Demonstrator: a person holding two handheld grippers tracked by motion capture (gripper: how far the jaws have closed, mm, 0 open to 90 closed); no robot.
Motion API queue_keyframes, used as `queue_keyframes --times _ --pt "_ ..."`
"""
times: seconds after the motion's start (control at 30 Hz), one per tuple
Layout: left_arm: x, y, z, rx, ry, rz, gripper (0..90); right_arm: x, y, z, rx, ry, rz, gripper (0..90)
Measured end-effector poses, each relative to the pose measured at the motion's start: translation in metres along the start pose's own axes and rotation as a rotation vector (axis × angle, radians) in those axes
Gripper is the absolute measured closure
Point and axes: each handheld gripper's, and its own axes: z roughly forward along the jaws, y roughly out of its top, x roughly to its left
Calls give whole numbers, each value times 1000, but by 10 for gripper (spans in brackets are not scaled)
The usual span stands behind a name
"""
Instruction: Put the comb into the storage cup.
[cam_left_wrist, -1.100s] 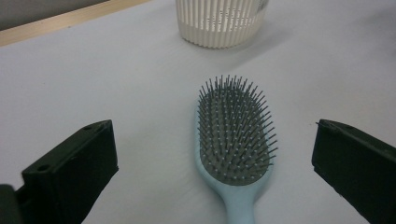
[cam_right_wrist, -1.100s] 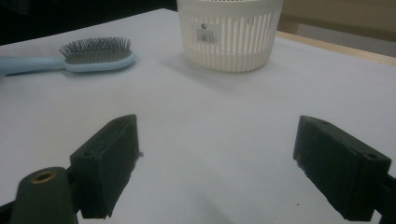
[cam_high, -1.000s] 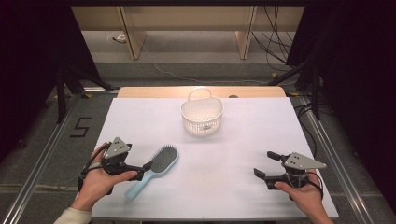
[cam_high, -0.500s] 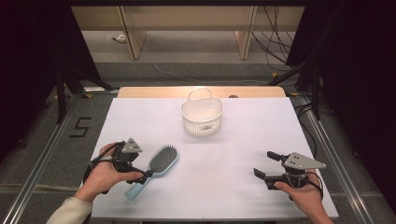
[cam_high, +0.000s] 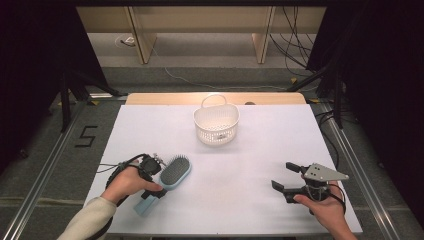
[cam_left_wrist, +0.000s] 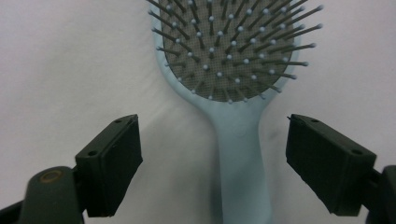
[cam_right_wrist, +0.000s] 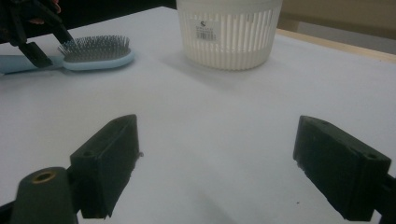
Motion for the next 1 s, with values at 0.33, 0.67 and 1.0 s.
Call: queue_keyframes --times 0.33,0.67,1.0 --pt "-1 6 9 54 0 7 287 0 0 0 0 0 -1 154" --pt "-3 13 8 99 8 -3 393 0 0 0 1 -1 0 154" --pt "-5 19 8 139 8 -16 513 0 0 1 3 3 -2 154"
